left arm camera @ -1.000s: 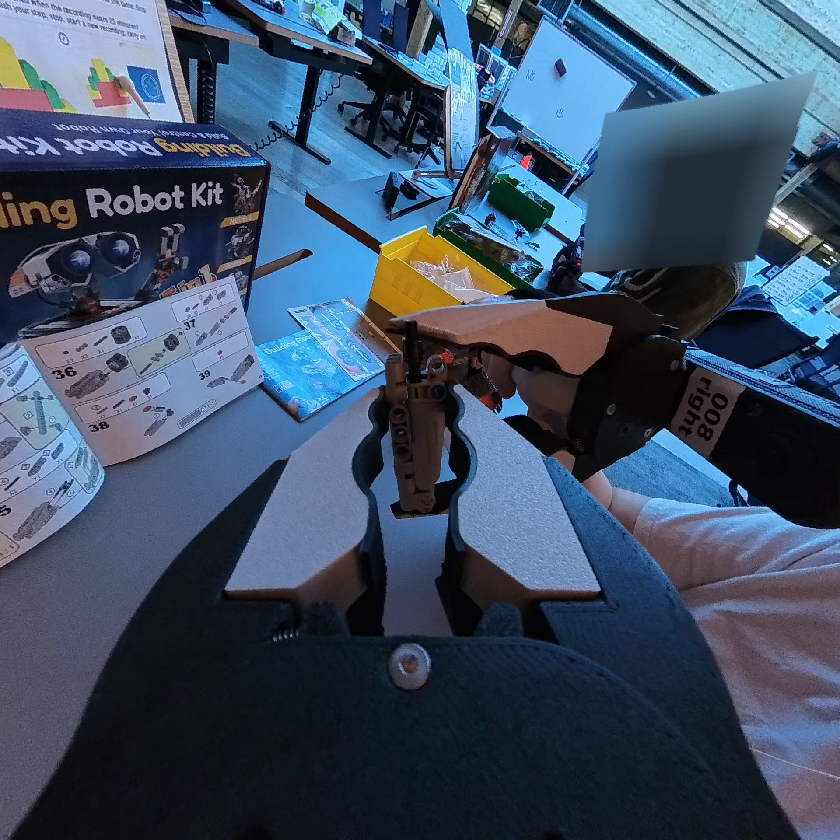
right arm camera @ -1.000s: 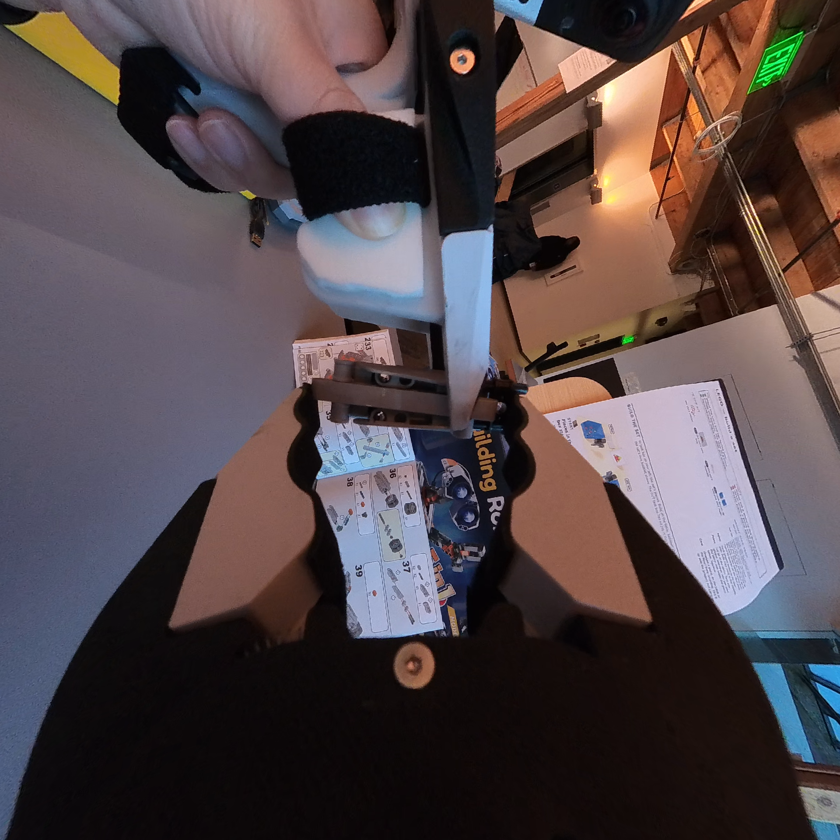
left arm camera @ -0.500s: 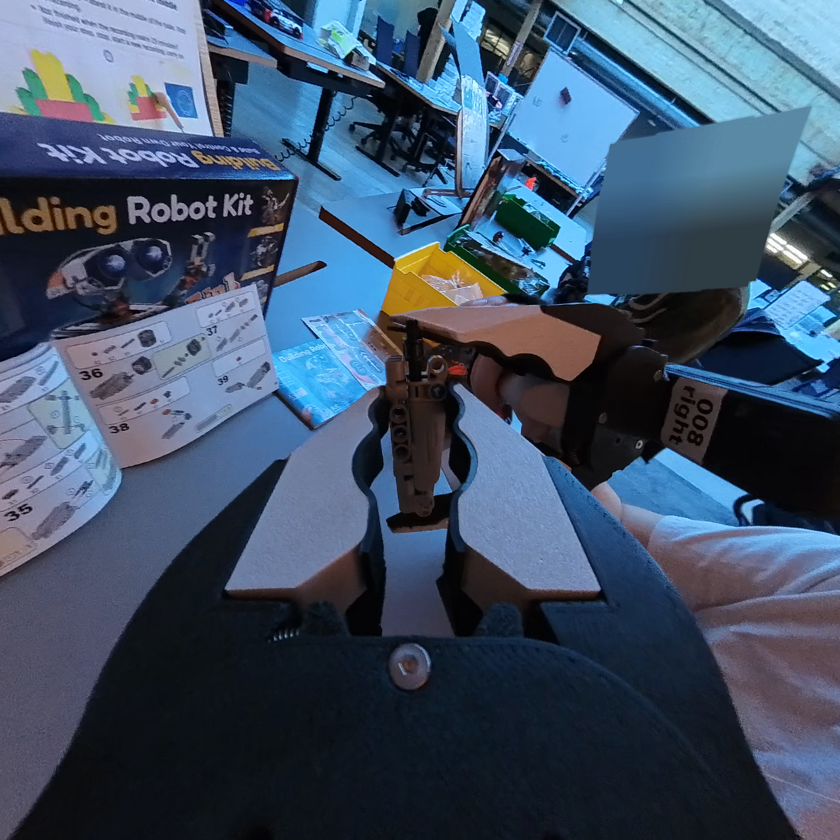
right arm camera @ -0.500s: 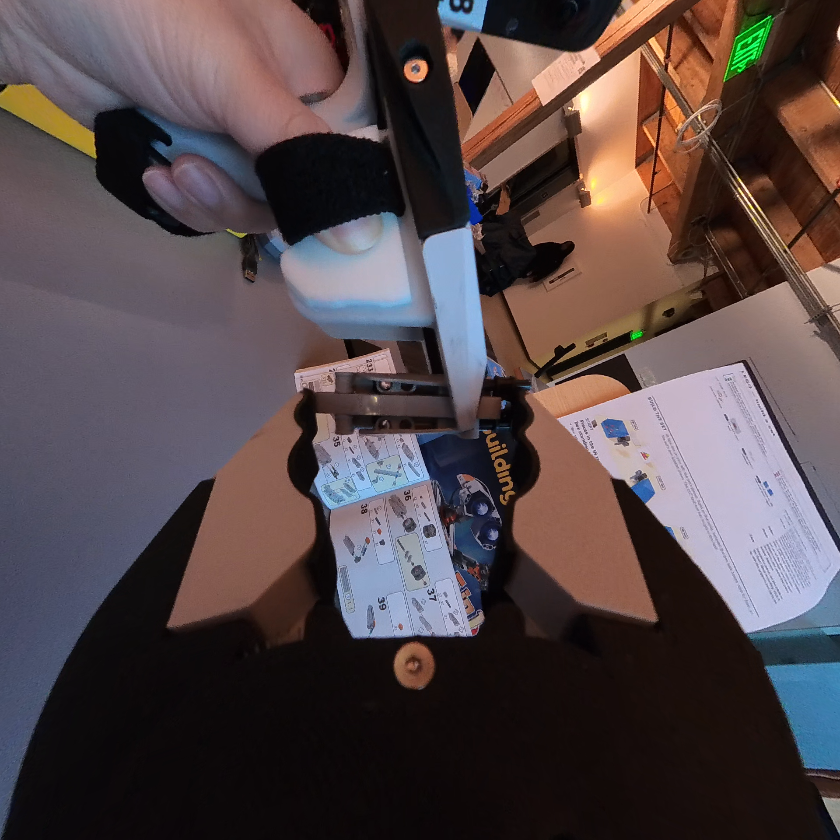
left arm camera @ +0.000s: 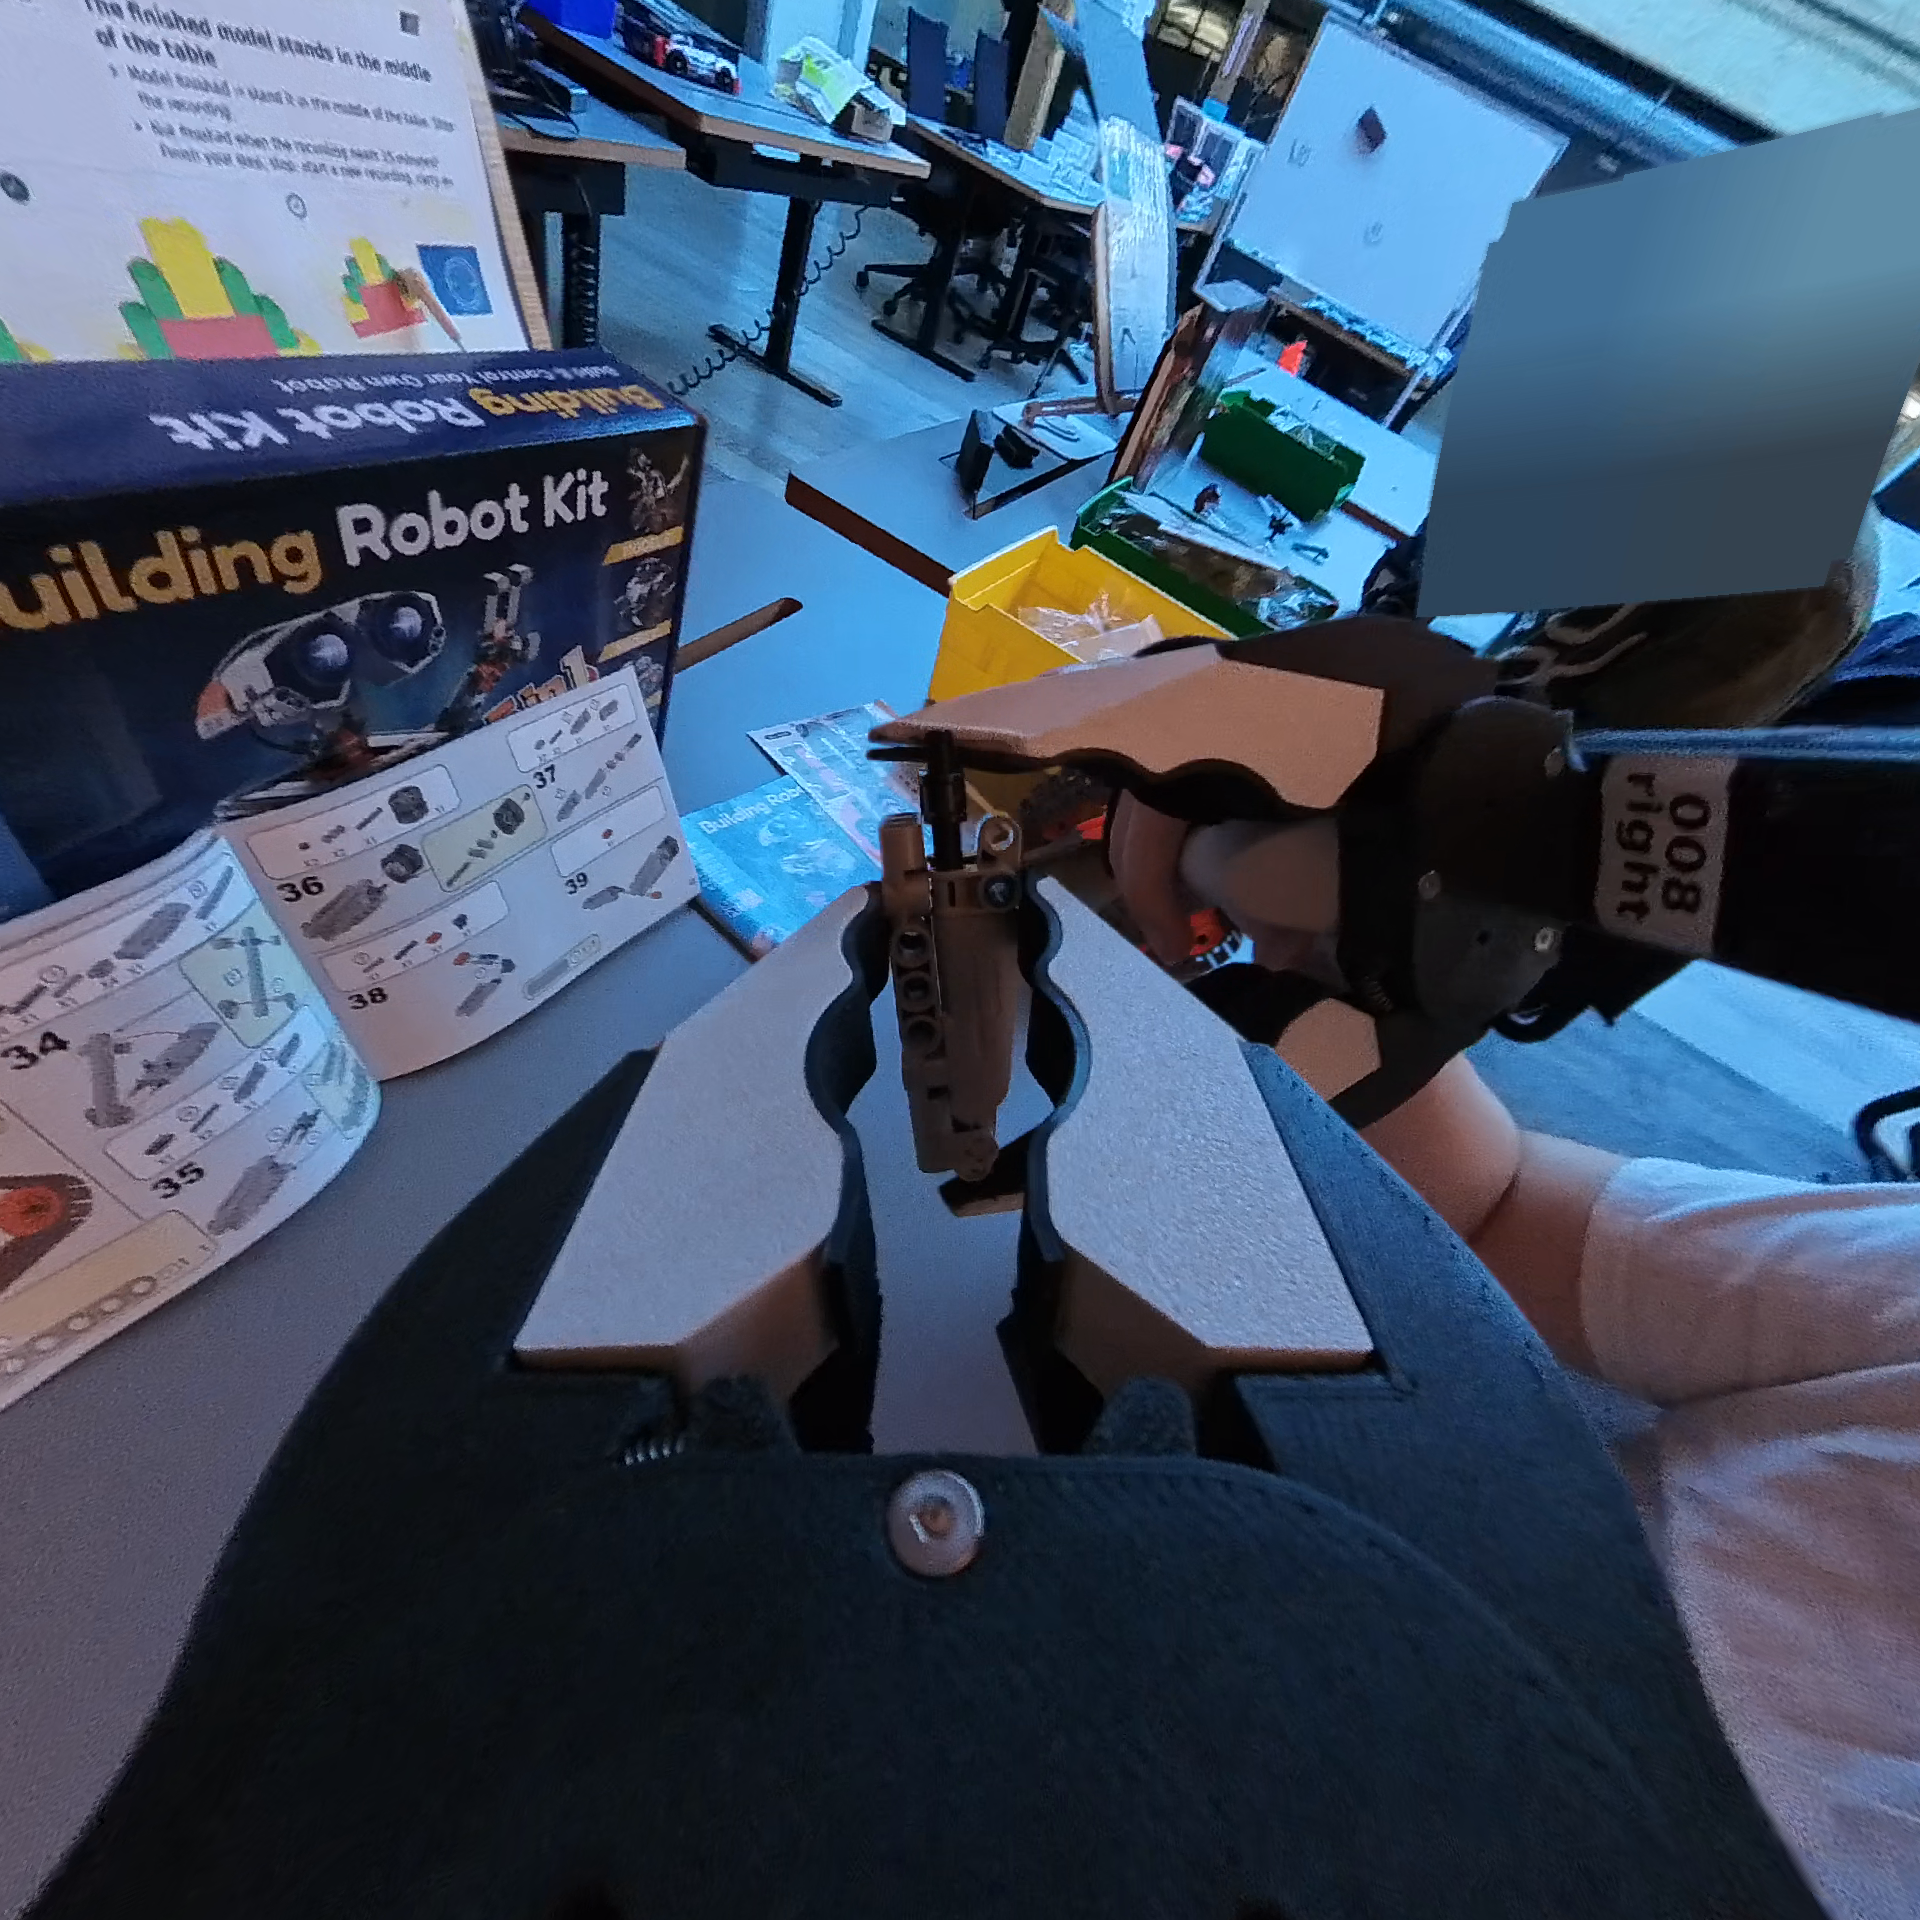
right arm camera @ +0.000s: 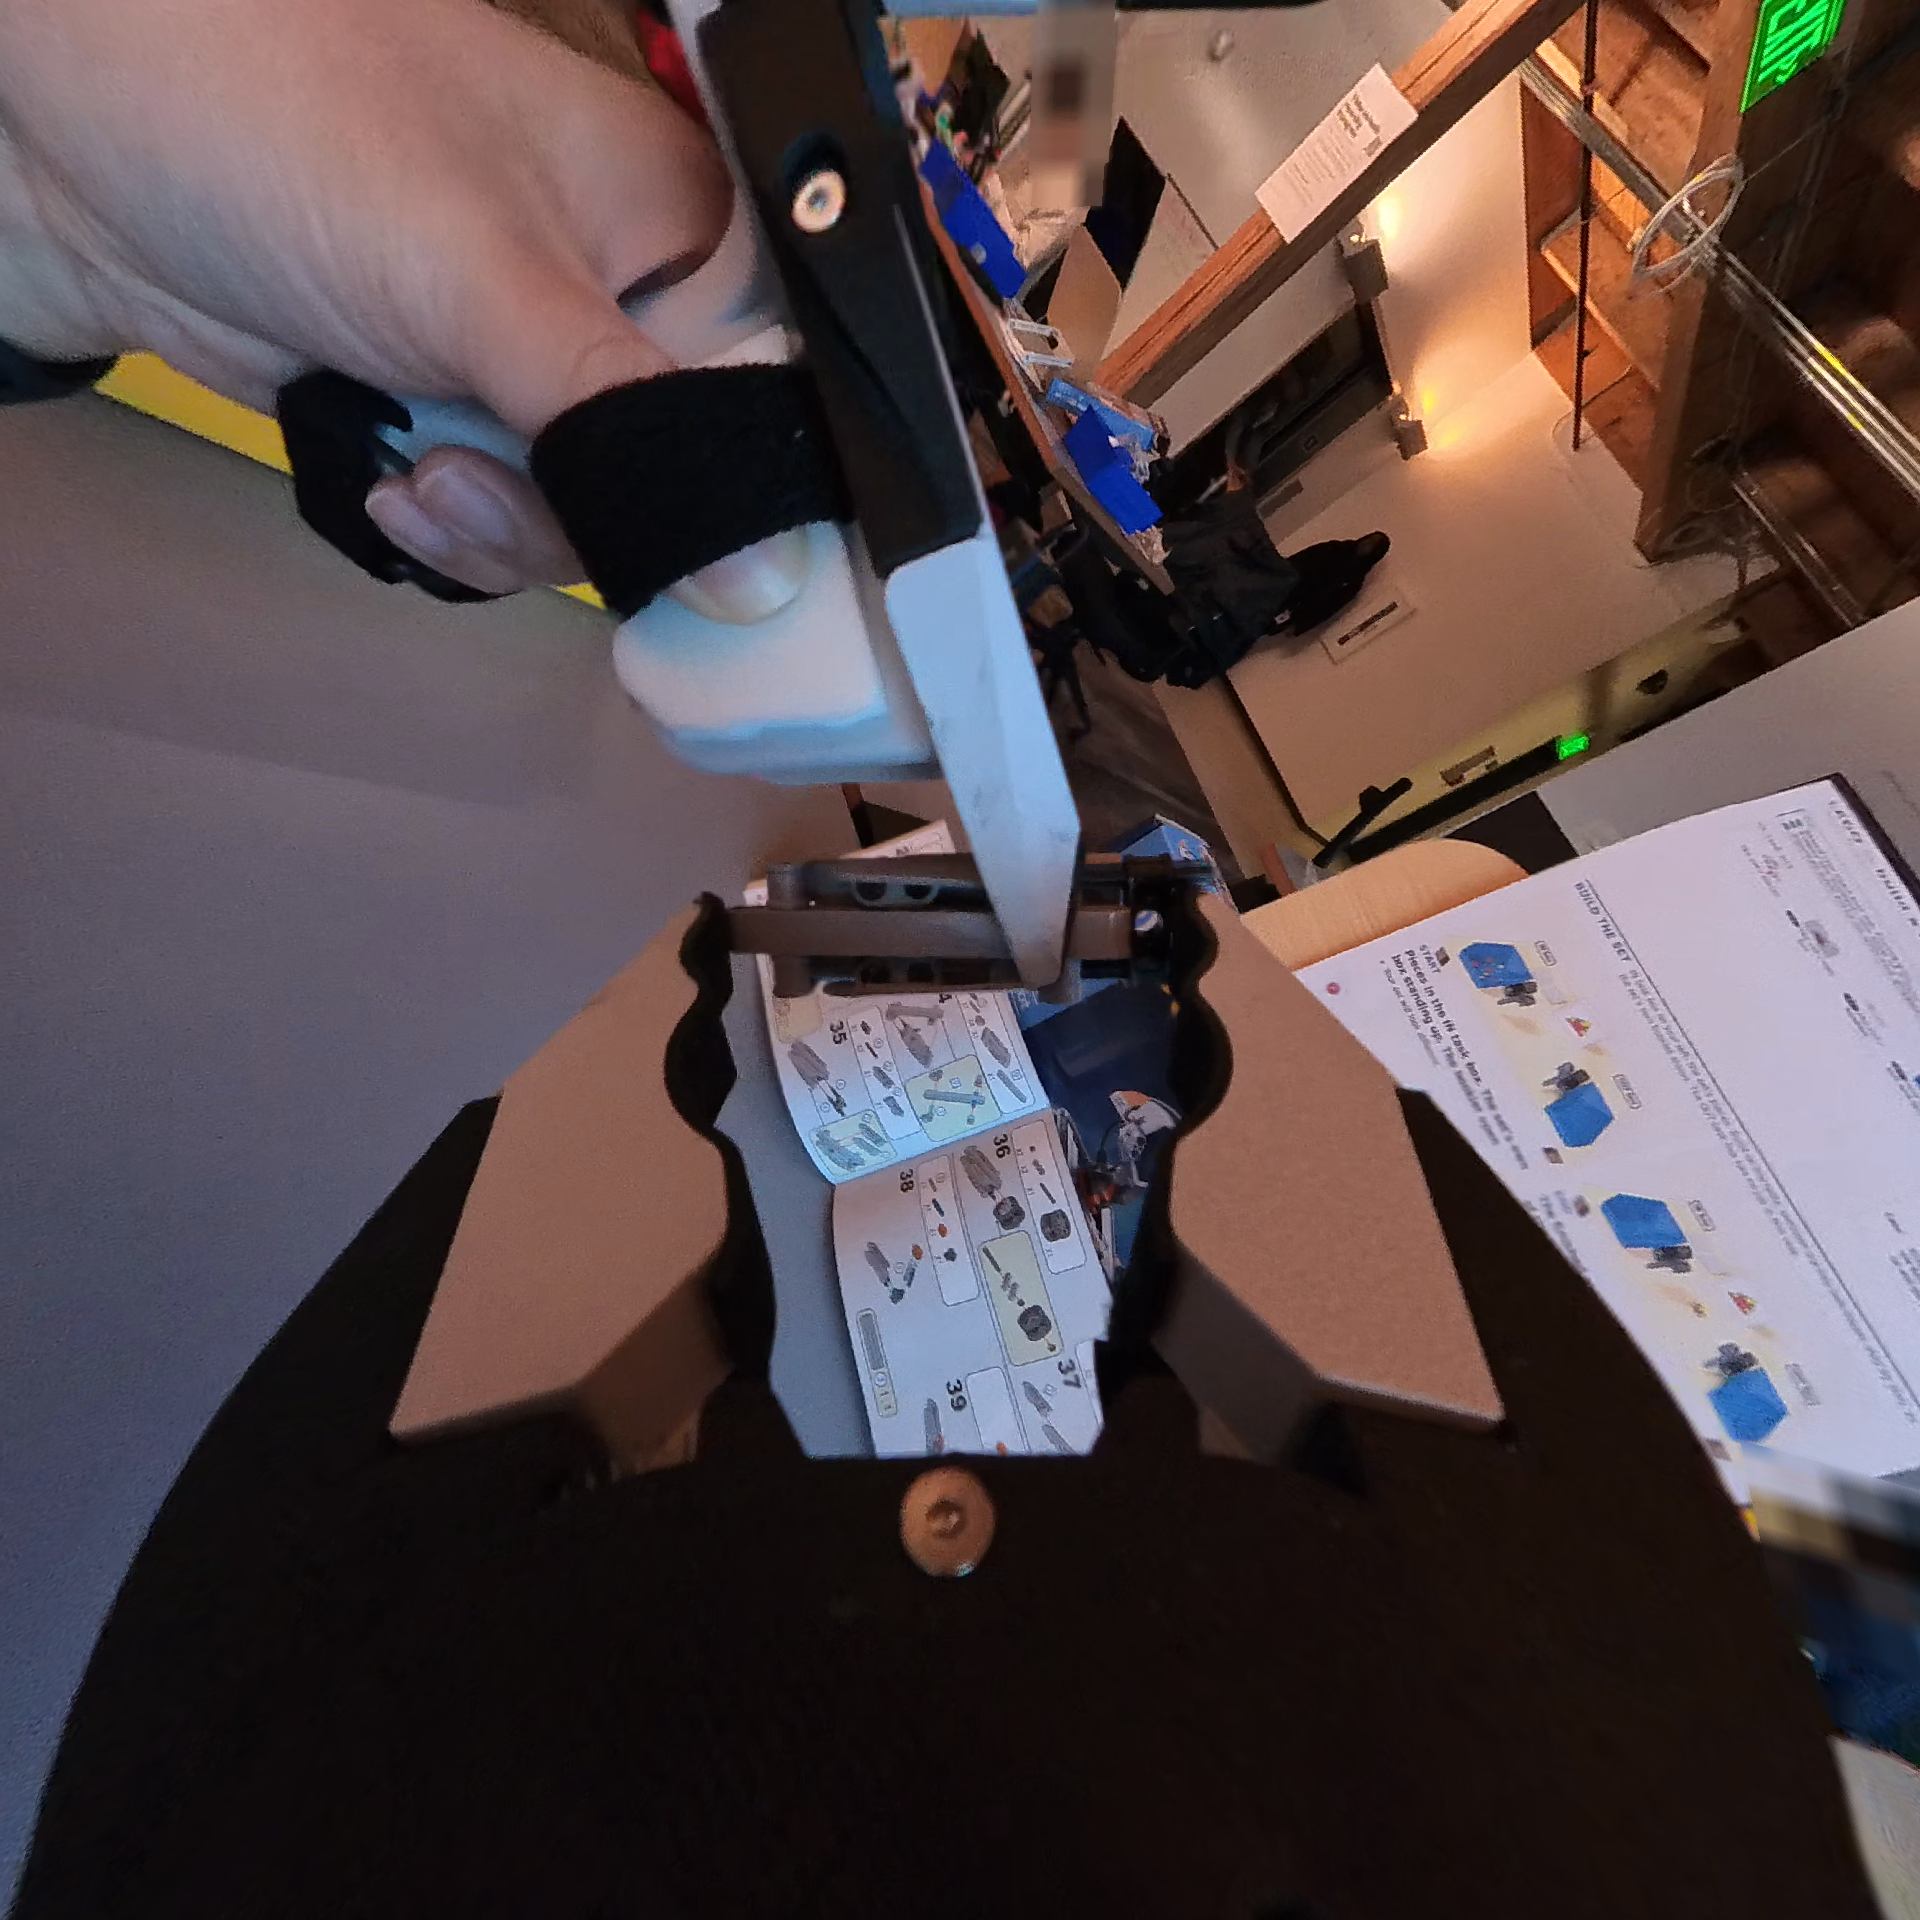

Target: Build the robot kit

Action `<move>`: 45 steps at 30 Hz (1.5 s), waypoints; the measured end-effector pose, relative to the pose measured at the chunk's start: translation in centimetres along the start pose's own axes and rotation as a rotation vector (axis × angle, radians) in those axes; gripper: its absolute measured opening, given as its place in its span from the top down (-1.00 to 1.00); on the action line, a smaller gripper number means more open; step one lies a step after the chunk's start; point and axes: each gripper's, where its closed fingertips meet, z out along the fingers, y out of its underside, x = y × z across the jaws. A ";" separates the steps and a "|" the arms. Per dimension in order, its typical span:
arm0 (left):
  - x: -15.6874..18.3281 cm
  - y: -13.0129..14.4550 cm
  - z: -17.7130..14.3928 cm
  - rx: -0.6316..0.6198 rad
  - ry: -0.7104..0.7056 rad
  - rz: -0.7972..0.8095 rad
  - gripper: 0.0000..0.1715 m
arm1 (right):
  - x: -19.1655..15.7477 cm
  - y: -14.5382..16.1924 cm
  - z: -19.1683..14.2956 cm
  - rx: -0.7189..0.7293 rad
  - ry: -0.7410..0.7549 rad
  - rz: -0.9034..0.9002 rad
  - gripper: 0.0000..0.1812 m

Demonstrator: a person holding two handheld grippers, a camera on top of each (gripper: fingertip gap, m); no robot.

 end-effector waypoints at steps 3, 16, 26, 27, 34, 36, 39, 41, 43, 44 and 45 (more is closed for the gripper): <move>0.4 0.0 0.0 -0.007 -0.010 0.028 0.74 | -0.1 -0.3 -0.4 0.017 -0.017 0.002 0.08; -0.3 0.3 0.4 -0.016 -0.032 0.009 0.74 | -0.2 0.4 0.2 -0.036 0.011 -0.034 0.11; -0.4 0.4 0.6 -0.010 -0.027 -0.013 0.74 | -0.2 0.6 0.3 -0.037 0.007 -0.028 0.11; -0.4 0.4 0.6 -0.008 -0.024 -0.016 0.75 | -0.2 0.5 0.3 -0.035 0.006 -0.026 0.11; -0.3 0.3 0.5 -0.004 -0.019 -0.019 0.74 | -0.2 0.4 0.3 -0.035 0.005 -0.026 0.12; -0.3 0.3 0.4 -0.002 -0.019 -0.021 0.75 | -0.2 0.4 0.3 -0.033 0.007 -0.023 0.12; -0.4 0.4 0.4 -0.005 -0.022 -0.023 0.74 | -0.3 0.5 0.4 -0.039 0.004 -0.020 0.12; -0.4 0.4 0.4 -0.004 -0.020 -0.026 0.74 | -0.3 0.5 0.4 -0.041 0.007 -0.023 0.12; -0.4 0.3 0.4 0.000 -0.017 -0.028 0.75 | -0.2 0.4 0.4 -0.040 0.009 -0.021 0.13; -0.3 0.3 0.4 0.001 -0.017 -0.027 0.74 | -0.2 0.4 0.4 -0.040 0.010 -0.021 0.12; -0.4 0.3 0.3 0.001 -0.019 -0.027 0.74 | -0.2 0.4 0.5 -0.040 0.011 -0.019 0.13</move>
